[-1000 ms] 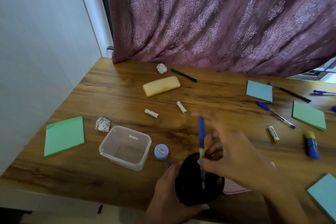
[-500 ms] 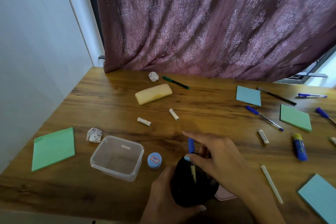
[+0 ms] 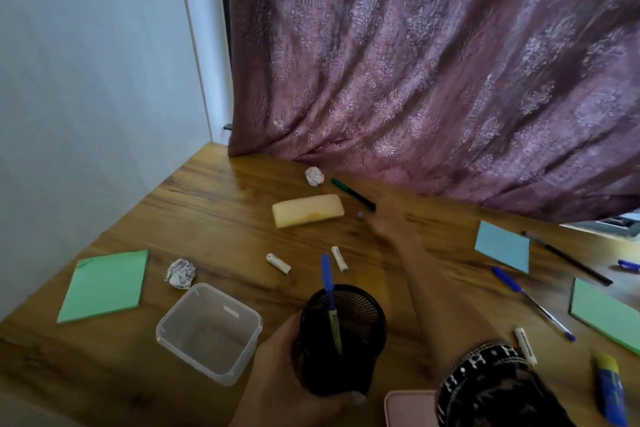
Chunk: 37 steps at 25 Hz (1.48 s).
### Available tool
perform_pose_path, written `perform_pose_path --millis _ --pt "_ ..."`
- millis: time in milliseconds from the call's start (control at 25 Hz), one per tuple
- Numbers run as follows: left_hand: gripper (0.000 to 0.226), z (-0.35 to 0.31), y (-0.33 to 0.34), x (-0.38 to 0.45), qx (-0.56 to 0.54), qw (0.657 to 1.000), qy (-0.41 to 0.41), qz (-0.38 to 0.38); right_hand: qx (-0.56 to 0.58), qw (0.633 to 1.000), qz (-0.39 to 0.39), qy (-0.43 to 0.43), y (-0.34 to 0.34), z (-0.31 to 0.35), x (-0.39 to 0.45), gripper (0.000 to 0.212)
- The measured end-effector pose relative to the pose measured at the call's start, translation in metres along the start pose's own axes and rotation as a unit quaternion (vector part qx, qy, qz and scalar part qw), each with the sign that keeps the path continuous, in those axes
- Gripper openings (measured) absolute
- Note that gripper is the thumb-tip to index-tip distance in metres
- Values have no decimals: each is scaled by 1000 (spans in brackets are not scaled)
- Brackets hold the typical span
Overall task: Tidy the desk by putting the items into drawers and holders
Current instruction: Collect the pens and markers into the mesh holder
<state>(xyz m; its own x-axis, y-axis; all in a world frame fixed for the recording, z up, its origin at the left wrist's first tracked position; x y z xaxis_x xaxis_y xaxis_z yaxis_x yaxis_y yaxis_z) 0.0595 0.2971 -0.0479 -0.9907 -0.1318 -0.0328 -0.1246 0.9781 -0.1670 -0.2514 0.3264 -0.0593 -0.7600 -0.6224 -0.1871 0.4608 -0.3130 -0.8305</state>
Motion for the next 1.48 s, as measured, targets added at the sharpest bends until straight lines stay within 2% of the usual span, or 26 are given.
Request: perform_pose_path --millis 80,200,400,480,560,600,680,720,760,840,920,960,1080,1240,1360,1480 --pt "88 -5 -2 4 -7 1000 -10 -20 -27 1000 14 4 13 -6 21 47" --pt "84 -12 -2 10 10 999 -6 -41 -72 997 26 10 20 -12 36 36" --pt "83 -10 -2 22 32 999 1 -38 -130 989 -38 62 12 -14 25 25" --pt "87 -6 -1 26 39 998 12 -42 -114 989 -31 84 5 -11 12 20" --pt "89 -4 1 30 43 998 17 -39 21 995 -12 100 -7 -9 -8 18" --pt "88 -3 2 32 43 998 19 -33 155 984 -6 93 -15 -4 -24 23" --pt "84 -1 4 36 41 999 18 -26 418 908 0 35 -33 11 -70 61" --pt "82 0 5 38 42 999 15 -23 474 880 1 -5 -42 19 -95 84" --pt "80 2 6 40 45 999 14 -20 483 875 5 -39 -49 27 -121 100" --pt "79 7 12 42 59 998 17 -6 423 902 -6 -86 -59 42 -169 112" --pt "80 10 20 40 73 997 21 19 292 950 -69 -89 -62 48 -202 109" --pt "81 12 25 39 76 996 23 33 249 960 -101 -76 -62 47 -213 106" --pt "80 11 37 37 81 994 36 62 217 966 -127 -59 -58 46 -240 99" --pt "82 4 47 37 73 992 62 79 86 993 -72 -23 -37 51 -253 74" --pt "81 1 56 34 57 992 58 98 72 995 -65 -23 -23 48 -258 50" --pt "86 4 62 31 46 992 43 105 80 994 -77 -19 -15 44 -267 38"
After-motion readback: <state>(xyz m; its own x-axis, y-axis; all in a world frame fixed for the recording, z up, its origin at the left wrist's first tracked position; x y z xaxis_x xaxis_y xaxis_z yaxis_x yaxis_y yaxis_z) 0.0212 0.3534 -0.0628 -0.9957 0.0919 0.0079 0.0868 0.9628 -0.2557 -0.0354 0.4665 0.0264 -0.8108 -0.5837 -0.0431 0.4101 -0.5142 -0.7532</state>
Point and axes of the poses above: each hand's wrist, its own x-axis towards the middle knuckle, its own y-axis out of the palm, z = x × y, the point moved 2 cm from there along x, towards the middle knuckle, and after that the axes turned 14 degrees about z, right-handed, at the moved point
